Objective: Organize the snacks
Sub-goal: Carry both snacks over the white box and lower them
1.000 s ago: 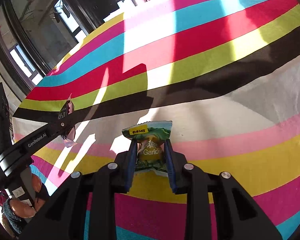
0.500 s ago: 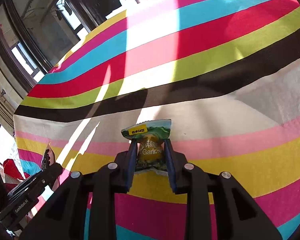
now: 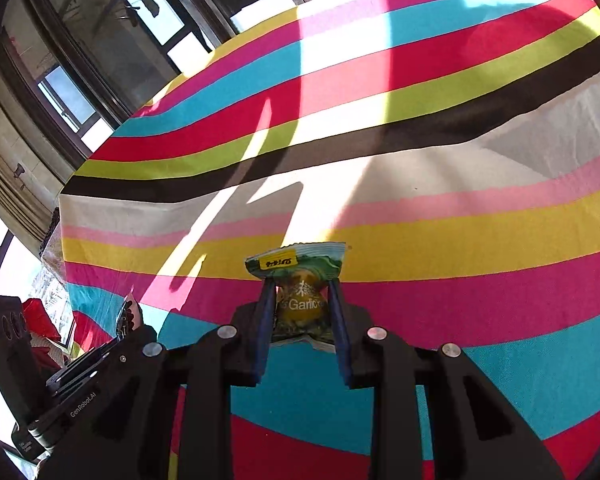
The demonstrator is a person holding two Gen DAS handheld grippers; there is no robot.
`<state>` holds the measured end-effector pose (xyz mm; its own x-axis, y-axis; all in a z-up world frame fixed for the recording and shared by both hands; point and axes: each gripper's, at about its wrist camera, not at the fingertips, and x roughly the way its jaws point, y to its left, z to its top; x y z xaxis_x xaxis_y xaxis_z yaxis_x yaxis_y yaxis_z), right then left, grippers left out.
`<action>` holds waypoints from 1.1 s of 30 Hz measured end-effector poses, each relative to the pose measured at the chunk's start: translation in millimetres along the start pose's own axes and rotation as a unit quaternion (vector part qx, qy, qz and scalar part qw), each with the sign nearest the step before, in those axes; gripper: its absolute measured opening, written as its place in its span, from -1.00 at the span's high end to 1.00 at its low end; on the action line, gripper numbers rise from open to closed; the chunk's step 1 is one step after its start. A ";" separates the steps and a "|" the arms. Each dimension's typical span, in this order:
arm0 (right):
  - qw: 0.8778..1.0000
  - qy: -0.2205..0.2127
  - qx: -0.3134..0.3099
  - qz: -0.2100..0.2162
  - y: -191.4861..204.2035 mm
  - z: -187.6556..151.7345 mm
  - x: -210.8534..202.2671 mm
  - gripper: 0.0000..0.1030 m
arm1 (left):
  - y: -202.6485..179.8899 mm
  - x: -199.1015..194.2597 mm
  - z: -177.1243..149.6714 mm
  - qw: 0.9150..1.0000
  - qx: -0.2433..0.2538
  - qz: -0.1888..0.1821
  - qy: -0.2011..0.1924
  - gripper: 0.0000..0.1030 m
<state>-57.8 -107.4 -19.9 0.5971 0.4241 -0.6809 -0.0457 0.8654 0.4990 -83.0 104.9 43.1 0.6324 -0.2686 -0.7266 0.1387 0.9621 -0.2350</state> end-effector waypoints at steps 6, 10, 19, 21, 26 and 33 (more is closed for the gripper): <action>1.000 0.006 -0.010 0.004 8.6 -10.1 -10.3 0.47 | 4.1 -5.4 -13.8 1.000 0.005 0.000 0.010 0.60; 1.000 0.005 -0.016 0.002 10.5 -13.3 -17.7 0.47 | 9.7 -7.3 -17.8 1.000 0.002 0.003 0.014 0.60; 0.999 0.003 -0.032 0.005 22.7 -18.3 -28.4 0.47 | 22.0 -25.8 -25.9 1.000 0.007 0.012 0.005 0.60; 0.999 0.008 -0.042 0.006 29.7 -20.9 -27.2 0.47 | 25.9 -28.7 -27.9 1.000 0.009 0.016 0.006 0.60; 0.996 0.019 -0.083 0.016 57.6 -32.5 -23.6 0.47 | 34.3 -40.1 -31.8 0.999 0.022 0.045 0.013 0.60; 0.989 0.055 -0.130 0.036 93.4 -55.4 -7.8 0.47 | 53.9 -65.6 -39.9 0.996 0.025 0.088 0.013 0.60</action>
<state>-111.1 -15.1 2.3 0.4948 0.5014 -0.7098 -0.2977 0.8652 0.4036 -147.4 172.4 52.3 0.6308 -0.0953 -0.7701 0.0652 0.9954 -0.0698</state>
